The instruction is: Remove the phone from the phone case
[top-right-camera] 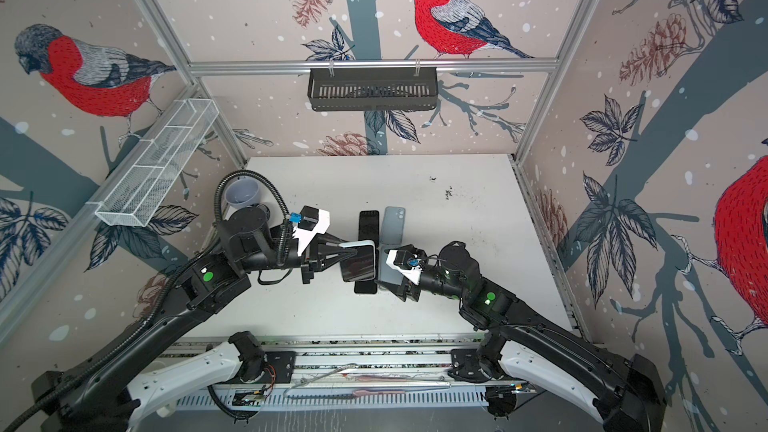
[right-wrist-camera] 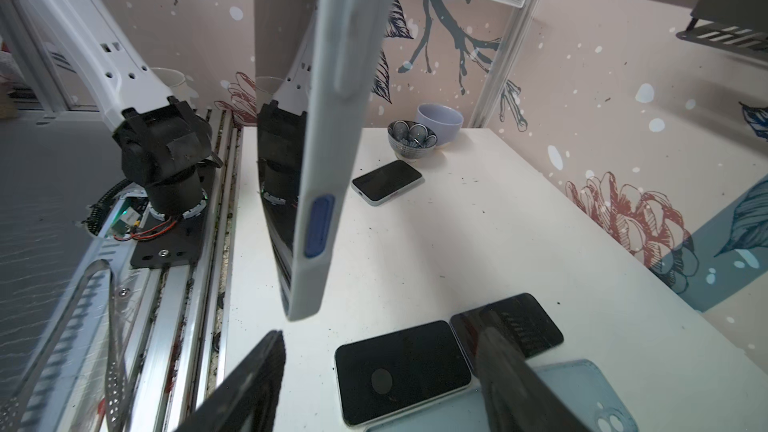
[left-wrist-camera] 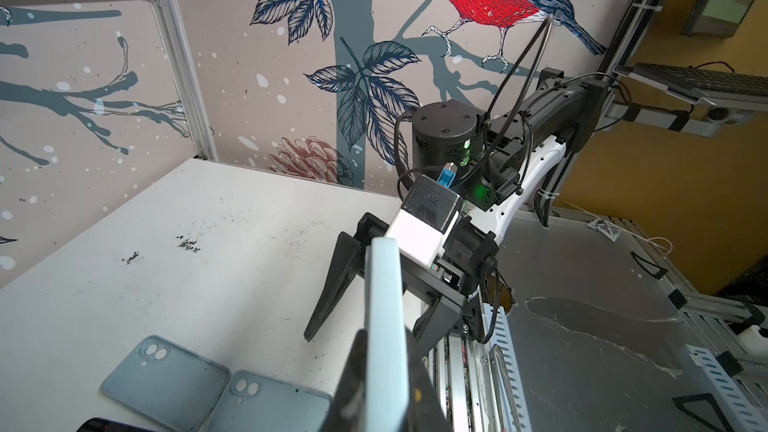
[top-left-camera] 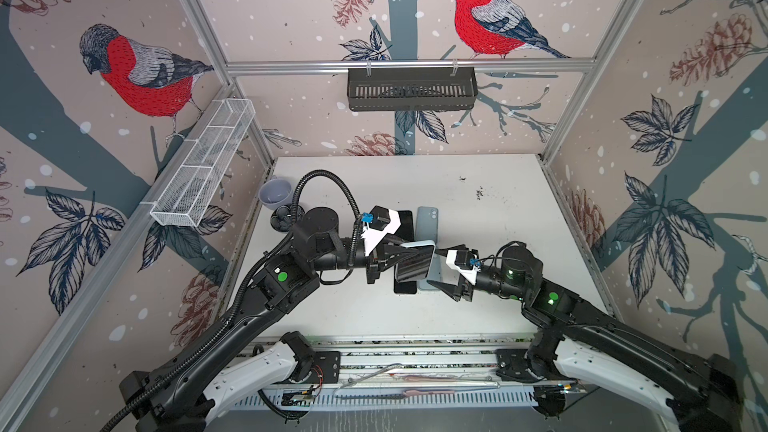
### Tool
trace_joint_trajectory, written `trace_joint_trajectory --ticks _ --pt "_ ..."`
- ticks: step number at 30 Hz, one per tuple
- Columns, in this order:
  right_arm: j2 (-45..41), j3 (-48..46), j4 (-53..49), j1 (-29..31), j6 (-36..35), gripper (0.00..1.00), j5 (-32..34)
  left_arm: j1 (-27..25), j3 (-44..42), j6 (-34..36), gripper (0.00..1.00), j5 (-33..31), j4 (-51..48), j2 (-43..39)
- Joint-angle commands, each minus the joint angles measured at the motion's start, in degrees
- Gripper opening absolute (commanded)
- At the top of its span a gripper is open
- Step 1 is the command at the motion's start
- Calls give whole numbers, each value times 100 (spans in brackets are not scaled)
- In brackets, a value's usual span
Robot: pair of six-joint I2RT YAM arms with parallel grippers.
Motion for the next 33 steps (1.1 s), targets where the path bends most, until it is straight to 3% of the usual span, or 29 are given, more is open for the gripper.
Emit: trace_joint_trajectory --ticks 1,7,25,33 --pt "6 72 73 -16 -96 69 -577 9 14 138 0 210 447 22" --pt "187 117 65 -28 -117 58 -883 9 -107 74 0 268 580 47" --pt "422 224 20 -30 -127 39 -1130 9 -143 9 0 267 729 76" --pt "418 223 44 -26 -140 23 -1182 9 -191 -34 0 275 797 66"
